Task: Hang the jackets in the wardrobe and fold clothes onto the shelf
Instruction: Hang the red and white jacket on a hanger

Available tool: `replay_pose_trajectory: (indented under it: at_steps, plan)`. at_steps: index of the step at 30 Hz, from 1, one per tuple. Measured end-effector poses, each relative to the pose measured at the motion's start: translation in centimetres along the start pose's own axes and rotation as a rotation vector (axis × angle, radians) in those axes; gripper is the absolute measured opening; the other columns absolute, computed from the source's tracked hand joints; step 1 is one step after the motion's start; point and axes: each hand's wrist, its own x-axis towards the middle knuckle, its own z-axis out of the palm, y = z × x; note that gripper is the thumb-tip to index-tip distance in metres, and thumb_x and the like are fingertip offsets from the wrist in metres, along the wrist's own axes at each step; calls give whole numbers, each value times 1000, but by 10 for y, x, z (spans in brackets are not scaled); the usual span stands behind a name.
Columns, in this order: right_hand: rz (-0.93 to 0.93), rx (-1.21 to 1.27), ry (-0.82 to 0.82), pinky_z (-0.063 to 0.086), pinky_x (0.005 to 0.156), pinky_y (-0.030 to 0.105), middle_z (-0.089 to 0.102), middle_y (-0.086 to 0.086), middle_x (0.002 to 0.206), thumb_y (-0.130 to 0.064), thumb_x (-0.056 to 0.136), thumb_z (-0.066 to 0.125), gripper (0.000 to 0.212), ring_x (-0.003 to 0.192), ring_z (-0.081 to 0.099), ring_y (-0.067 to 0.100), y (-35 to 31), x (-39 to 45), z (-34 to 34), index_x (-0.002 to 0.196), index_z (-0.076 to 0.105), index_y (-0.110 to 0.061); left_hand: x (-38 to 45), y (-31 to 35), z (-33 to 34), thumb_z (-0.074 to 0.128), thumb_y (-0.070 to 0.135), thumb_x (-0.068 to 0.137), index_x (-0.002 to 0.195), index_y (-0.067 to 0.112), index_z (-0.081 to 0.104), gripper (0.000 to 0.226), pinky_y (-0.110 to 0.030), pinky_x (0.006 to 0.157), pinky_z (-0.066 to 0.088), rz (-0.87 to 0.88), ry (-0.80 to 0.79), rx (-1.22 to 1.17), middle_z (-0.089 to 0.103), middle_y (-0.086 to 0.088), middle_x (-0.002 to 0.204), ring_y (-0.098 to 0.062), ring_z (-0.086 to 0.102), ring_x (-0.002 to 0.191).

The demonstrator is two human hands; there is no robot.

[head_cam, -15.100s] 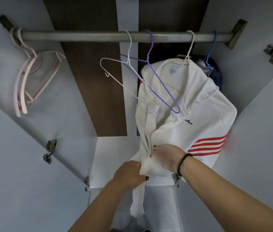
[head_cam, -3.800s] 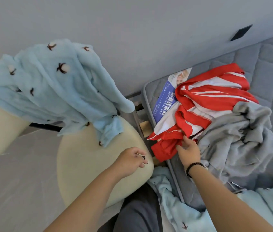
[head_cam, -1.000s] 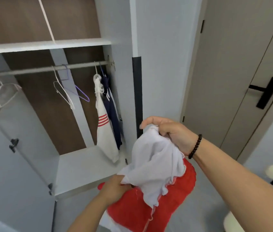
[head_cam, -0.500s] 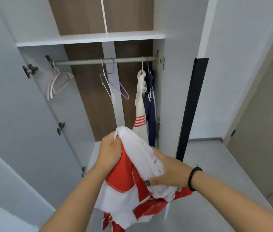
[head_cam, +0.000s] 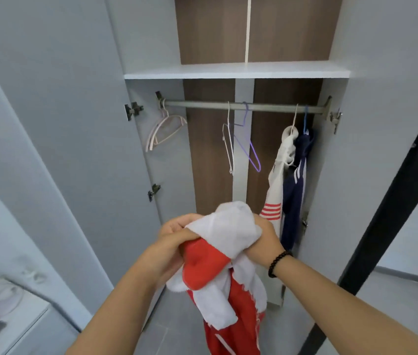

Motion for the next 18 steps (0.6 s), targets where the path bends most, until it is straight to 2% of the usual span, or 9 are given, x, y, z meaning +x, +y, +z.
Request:
replay_pose_trajectory:
  at_steps: [2, 4, 6, 8, 10, 12, 14, 15, 18]
  plan:
    - [-75, -87, 92, 35, 76, 0, 56, -22, 84, -6, 86, 66, 29, 80, 57, -10, -5, 18, -1, 87, 59, -34, -2, -15, -28, 77, 14, 56, 95, -5, 67, 45, -35, 67, 57, -128, 32, -299, 66, -19, 89, -29, 66, 73]
    - [-97, -136, 119, 42, 86, 21, 64, 3, 92, -2, 87, 64, 9, 90, 60, 17, -9, 34, -4, 96, 66, -5, 1, -34, -48, 69, 26, 62, 90, -4, 69, 41, -34, 63, 56, -318, 187, -387, 68, -20, 85, -29, 67, 67]
    - [-107, -167, 150, 45, 88, 33, 65, 24, 95, 4, 87, 62, 12, 93, 59, 34, -11, 47, -8, 97, 62, 11, 12, -56, -63, 56, 46, 76, 87, 0, 73, 51, -33, 66, 55, -547, 324, -209, 73, -19, 91, -29, 71, 75]
    - [-119, -107, 181, 44, 84, 22, 63, 31, 95, 9, 86, 60, 10, 88, 59, 30, -15, 54, -13, 96, 62, 10, 28, -70, -68, 44, 63, 83, 91, 4, 74, 66, -36, 77, 54, -723, 292, -23, 73, -18, 105, -29, 71, 94]
    - [-125, -4, 185, 46, 82, 17, 63, 32, 100, 14, 85, 59, 22, 86, 60, 14, -14, 61, -17, 102, 61, -1, 50, -70, -67, 44, 66, 84, 101, 3, 72, 71, -43, 83, 54, -739, 203, -28, 70, -22, 112, -35, 69, 103]
    - [-196, -79, 192, 52, 81, 28, 65, 29, 97, 11, 81, 63, 23, 87, 64, 15, -16, 67, -17, 102, 63, 2, 79, -59, -63, 62, 52, 77, 88, 2, 76, 53, -37, 70, 58, -681, 197, -110, 74, -20, 91, -29, 74, 82]
    - [-268, -192, 144, 56, 72, 33, 67, 20, 83, -12, 83, 64, 17, 80, 63, 16, -4, 72, -13, 88, 67, 4, 115, -51, -64, 66, 35, 84, 67, 7, 73, 33, -26, 55, 51, -635, 212, -54, 71, -10, 61, -16, 69, 52]
    - [-264, -195, 88, 56, 69, 30, 67, 16, 79, -28, 88, 61, 30, 78, 61, 12, -2, 70, -10, 85, 68, 1, 129, -49, -67, 61, 28, 90, 60, 9, 71, 36, -25, 53, 50, -587, 172, -5, 69, -9, 59, -17, 68, 50]
    - [-122, -58, -24, 47, 81, 9, 65, -9, 91, -61, 88, 50, 39, 90, 58, -3, 16, 64, 2, 96, 64, -25, 177, -45, -75, 49, 4, 90, 45, 16, 58, 47, -21, 41, 37, -471, 188, 126, 56, -7, 48, -16, 51, 39]
